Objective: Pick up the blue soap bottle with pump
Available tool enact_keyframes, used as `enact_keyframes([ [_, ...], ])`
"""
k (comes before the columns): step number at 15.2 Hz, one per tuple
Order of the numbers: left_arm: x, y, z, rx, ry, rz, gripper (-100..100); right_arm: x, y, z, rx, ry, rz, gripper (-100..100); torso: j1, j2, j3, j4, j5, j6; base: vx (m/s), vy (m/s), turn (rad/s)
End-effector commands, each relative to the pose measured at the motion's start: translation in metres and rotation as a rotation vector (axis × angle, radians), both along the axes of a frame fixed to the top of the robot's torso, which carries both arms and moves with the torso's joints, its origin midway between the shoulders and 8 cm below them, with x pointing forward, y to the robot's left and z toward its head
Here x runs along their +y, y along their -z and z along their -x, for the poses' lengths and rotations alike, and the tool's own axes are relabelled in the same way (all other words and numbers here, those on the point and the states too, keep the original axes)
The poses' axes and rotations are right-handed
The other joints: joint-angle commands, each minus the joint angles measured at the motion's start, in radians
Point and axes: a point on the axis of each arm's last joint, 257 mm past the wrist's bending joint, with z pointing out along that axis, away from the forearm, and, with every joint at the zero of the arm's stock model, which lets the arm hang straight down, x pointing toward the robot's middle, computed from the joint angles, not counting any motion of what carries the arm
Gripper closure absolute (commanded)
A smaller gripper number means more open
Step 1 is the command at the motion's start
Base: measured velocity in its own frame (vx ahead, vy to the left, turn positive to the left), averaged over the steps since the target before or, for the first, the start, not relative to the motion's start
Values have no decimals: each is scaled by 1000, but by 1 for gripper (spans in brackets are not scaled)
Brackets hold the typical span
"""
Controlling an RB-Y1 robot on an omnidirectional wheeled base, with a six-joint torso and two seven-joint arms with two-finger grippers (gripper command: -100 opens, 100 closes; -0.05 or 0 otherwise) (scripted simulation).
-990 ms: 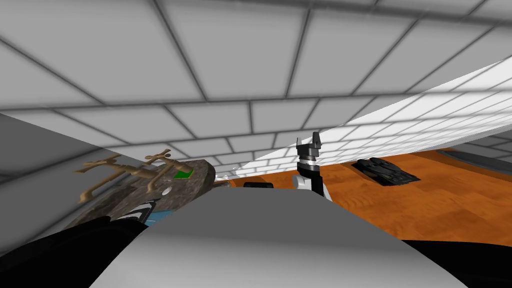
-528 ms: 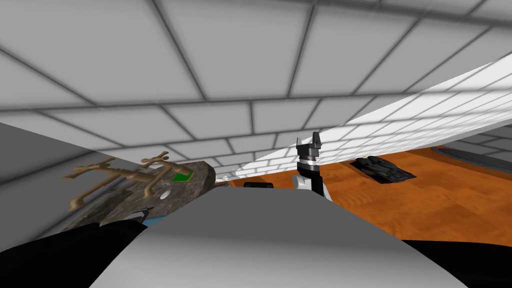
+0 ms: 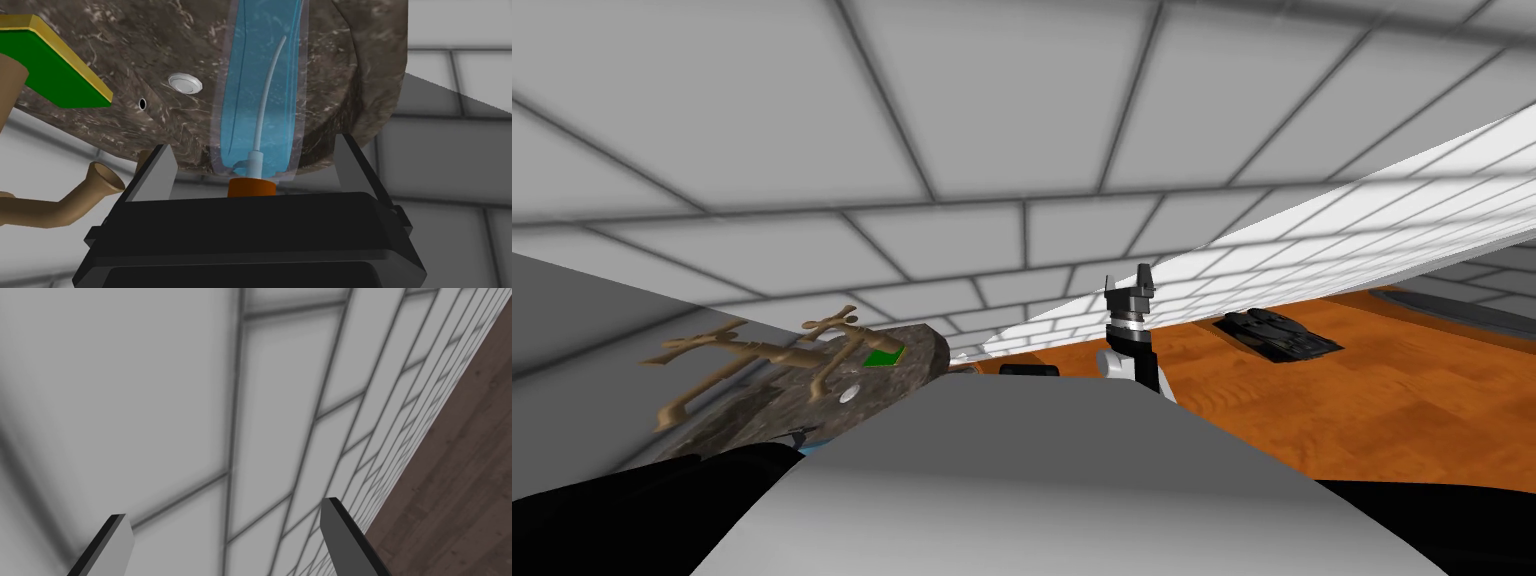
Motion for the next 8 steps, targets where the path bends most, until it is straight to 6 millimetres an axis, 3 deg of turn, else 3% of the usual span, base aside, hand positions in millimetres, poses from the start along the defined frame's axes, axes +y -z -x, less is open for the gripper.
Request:
enact_keyframes([
  [1,-12,-3,-3,11,18,13,-100,0,0,0,0,0,0,0,0,0,0,0,0,0,-29,149,2],
  [3,-10,-4,-4,8,17,10,-100,0,0,0,0,0,0,0,2,0,0,0,1,0,-16,117,-7],
  [8,6,11,1,14,4,2,-100,0,0,0,0,0,0,0,-10,-1,-1,0,-2,0,0,-16,-39],
])
